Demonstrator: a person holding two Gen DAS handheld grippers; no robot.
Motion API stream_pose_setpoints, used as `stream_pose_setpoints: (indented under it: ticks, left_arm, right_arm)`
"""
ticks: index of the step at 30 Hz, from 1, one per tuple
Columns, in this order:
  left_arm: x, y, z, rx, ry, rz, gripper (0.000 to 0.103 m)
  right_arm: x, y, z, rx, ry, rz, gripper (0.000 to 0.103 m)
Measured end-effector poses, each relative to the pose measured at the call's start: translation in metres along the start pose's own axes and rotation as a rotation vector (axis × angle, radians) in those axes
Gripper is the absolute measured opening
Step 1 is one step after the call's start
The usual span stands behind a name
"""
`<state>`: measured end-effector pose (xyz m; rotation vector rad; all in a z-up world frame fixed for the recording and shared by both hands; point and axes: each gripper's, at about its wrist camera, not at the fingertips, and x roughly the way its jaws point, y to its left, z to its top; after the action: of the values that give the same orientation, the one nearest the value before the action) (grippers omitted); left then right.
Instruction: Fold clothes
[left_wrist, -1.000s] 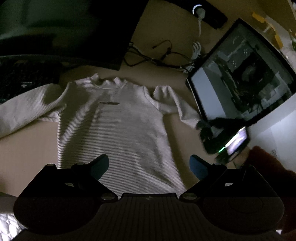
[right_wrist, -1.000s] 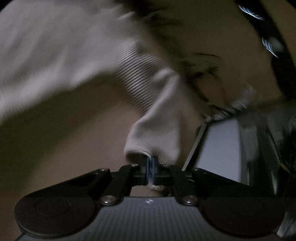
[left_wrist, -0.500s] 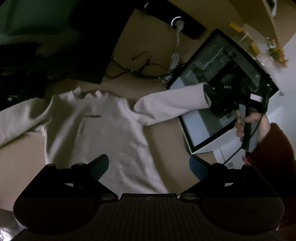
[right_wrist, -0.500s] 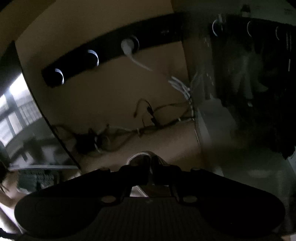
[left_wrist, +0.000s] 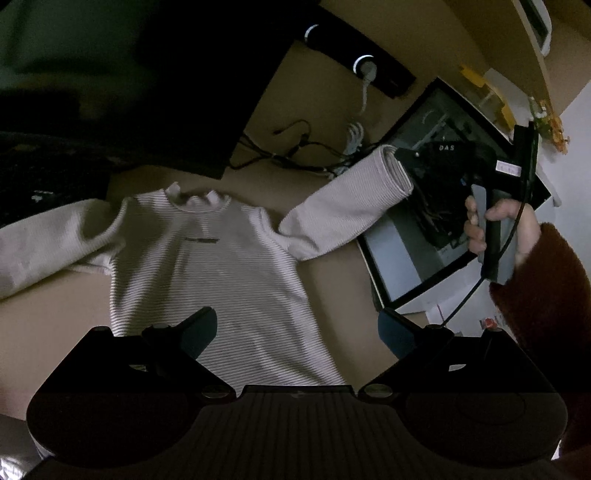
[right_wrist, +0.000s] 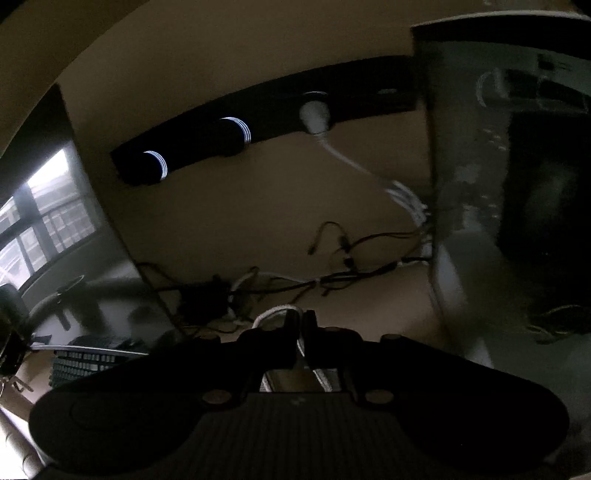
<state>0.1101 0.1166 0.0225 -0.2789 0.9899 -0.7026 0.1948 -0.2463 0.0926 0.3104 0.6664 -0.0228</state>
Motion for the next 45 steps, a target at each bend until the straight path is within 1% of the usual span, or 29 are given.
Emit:
stream_pose_setpoints:
  ticks: [5,13,22,26,32,39,42,45]
  left_arm:
    - [-0.013,0.017,-0.002,-0.021,-0.015,0.012,0.097]
    - [-0.036,0.056,-0.009,-0.109,-0.045,0.053,0.097]
    - [-0.052,0.082,-0.017,-0.158,-0.057,0.079,0.097]
    - [-0.057,0.092,-0.020,-0.182,-0.062,0.084,0.097]
    - [-0.062,0.097,-0.023,-0.193,-0.065,0.083,0.097]
    - [-0.062,0.101,-0.027,-0.215,-0.061,0.089,0.097]
    - [-0.050,0.115,-0.029,-0.250,-0.065,0.126,0.097]
    - [-0.037,0.130,-0.032,-0.286,-0.069,0.163,0.098]
  right_arm:
    - [0.013,0.033,0.002,-0.034,0.013,0.029,0.003]
    - [0.037,0.088,0.003,-0.092,0.040,0.079,0.003]
    - [0.063,0.146,-0.007,-0.158,0.087,0.126,0.003]
    - [0.070,0.167,-0.013,-0.198,0.104,0.134,0.003]
    - [0.079,0.191,-0.018,-0.233,0.123,0.147,0.003]
    - [0.079,0.207,-0.018,-0.282,0.121,0.175,0.003]
    - [0.078,0.205,-0.018,-0.287,0.122,0.187,0.003]
    - [0.073,0.193,-0.023,-0.264,0.119,0.204,0.003]
